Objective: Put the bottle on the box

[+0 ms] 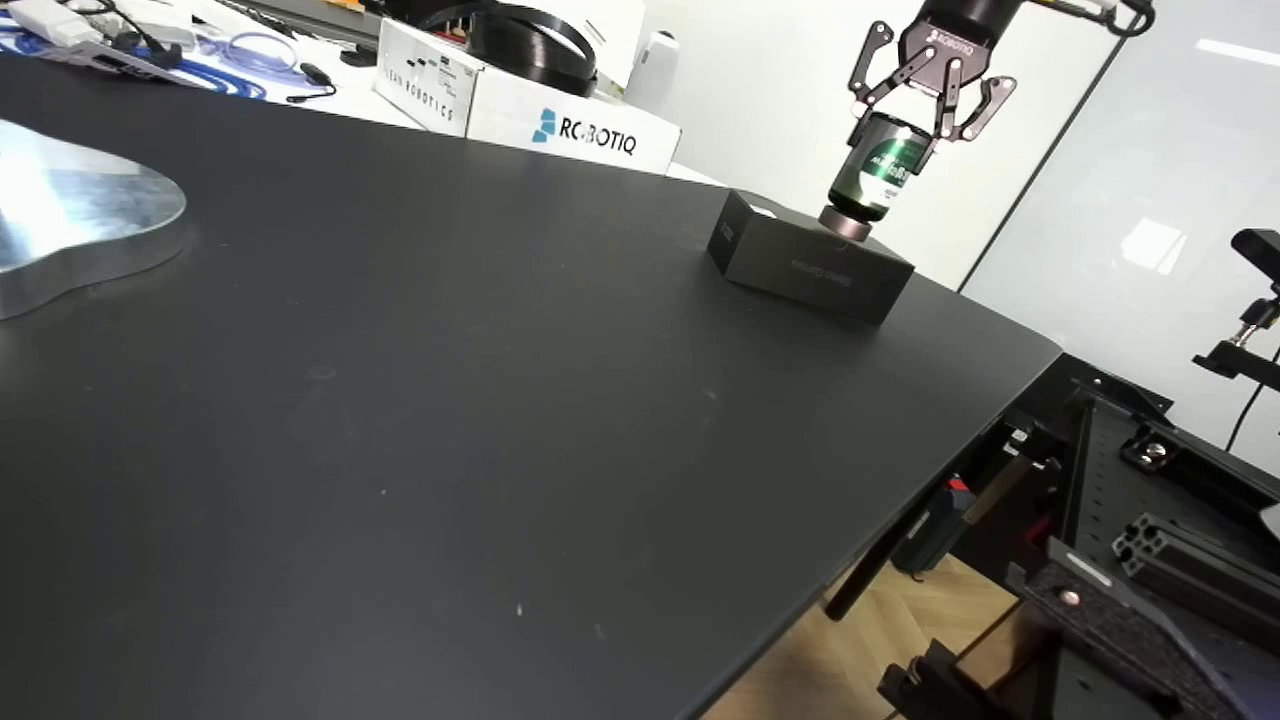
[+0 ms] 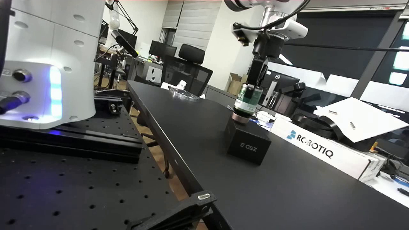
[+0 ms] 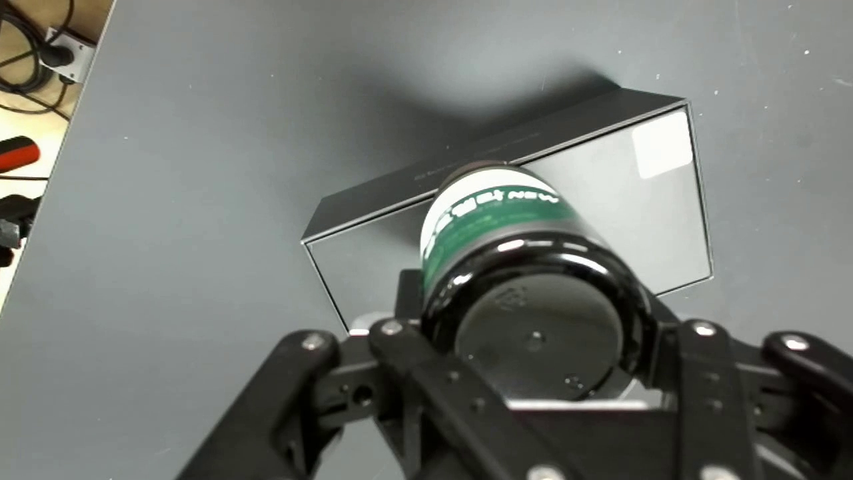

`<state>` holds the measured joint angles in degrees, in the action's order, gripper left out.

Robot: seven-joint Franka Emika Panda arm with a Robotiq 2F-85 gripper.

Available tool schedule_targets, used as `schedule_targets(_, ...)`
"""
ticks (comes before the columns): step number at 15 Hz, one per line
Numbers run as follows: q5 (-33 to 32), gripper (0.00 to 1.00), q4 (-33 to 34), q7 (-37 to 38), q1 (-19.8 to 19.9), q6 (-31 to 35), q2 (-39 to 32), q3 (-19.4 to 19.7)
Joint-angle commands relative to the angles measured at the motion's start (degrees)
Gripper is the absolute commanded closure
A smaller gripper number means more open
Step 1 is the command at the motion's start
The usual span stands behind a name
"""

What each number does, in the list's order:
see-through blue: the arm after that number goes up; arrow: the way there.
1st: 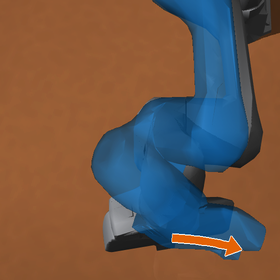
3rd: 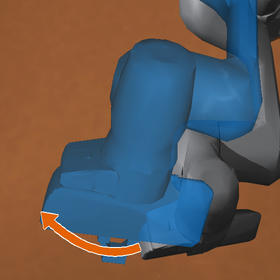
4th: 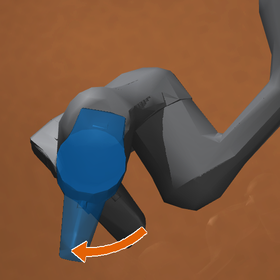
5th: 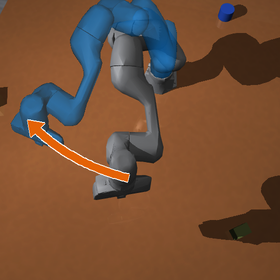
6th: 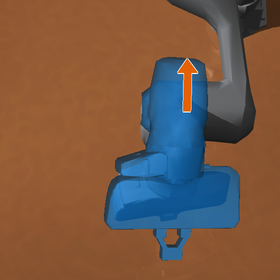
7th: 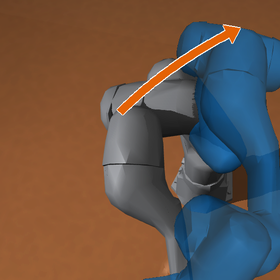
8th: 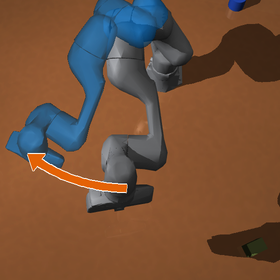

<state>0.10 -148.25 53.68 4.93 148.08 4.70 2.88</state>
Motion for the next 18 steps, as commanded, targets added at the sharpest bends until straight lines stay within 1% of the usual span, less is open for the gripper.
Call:
schedule_targets(1, 1.05, 0.55, -0.89, -1.31, 0.25, 1.27, 0.38, 0.01)
schedule_targets(2, 1.2, 0.55, -0.96, -1.12, 0.24, 1.19, 0.51, -0.02)
schedule_targets(3, 1.43, 0.1, -1.07, -1.41, 0.16, 0.92, 0.85, -0.04)
schedule_targets(4, 1.38, 0.07, -1.27, -1.45, 0.12, 0.77, 1.53, -0.11)
schedule_targets(5, 1.4, 0.02, -1.38, -1.65, 0.08, 0.51, 2.26, -0.16)
schedule_targets(6, 1.55, 0.0, -1.57, -1.76, 0.03, 0.16, 3.48, -0.25)
schedule_targets(10, 2.28, 0.0, -2.92, -2.78, 0.03, -0.81, 11.25, -1.0)
schedule_targets(13, 2.62, 0.0, -3.92, -3.27, 0.4, -1.48, 16.91, -2.28)
schedule_targets(15, 3.07, 0.0, -4.23, -3.75, 0.32, -3.34, 18.94, -3.12)
schedule_targets(16, 2.42, 0.0, -2.4, -3.07, 1.26, -2.13, 15.64, -3.51)
schedule_targets(18, 3.0, 0.0, -3.21, -3.54, 1.24, -3.15, 17.81, -4.09)
